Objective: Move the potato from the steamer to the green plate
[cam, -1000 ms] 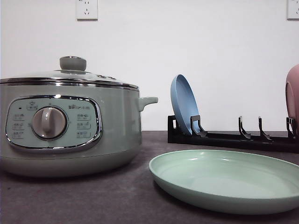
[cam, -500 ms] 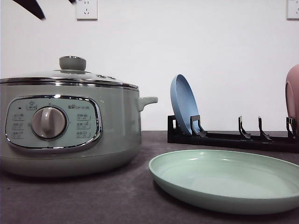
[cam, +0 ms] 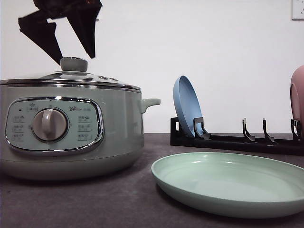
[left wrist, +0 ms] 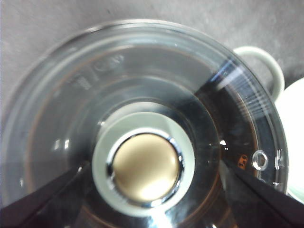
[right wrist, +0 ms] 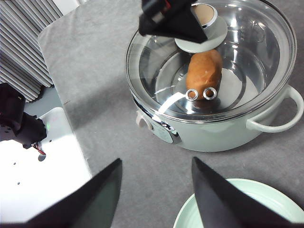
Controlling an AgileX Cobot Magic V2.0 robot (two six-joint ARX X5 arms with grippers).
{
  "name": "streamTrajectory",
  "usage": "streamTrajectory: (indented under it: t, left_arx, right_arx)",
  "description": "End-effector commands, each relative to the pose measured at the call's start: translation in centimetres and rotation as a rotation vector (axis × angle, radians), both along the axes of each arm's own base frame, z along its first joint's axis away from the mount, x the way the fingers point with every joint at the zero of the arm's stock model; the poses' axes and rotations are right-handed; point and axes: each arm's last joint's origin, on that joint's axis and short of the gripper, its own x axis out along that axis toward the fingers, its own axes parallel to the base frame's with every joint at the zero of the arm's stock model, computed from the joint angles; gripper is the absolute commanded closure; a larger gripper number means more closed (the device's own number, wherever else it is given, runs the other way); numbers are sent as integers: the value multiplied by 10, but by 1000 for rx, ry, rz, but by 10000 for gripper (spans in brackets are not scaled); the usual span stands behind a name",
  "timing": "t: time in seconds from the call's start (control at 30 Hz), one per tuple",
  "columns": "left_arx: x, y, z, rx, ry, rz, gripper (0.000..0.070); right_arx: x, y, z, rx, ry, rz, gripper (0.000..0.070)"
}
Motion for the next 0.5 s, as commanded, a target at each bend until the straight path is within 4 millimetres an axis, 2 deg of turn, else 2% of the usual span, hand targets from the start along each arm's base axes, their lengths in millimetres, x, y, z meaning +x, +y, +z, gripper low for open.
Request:
streamTrajectory:
  t: [0.0, 0.17, 0.3, 0.43, 0.47]
  left_arx:
    - [6, -5, 1, 7, -16, -20, 150]
    - [11, -7, -7, 39, 0, -4, 154]
    - [12, -7, -8, 40, -1, -4, 226]
    - [12, -7, -8, 42, 1, -5, 247]
    - [12, -7, -8, 42, 1, -4, 273]
  right_arx:
    - [1, 3, 4, 5, -20, 16, 412]
    - [1, 3, 4, 5, -20, 16, 412]
    - [1, 3, 4, 5, -20, 15, 412]
    - [1, 3, 4, 5, -22, 17, 412]
    - [1, 3, 4, 5, -22, 17, 412]
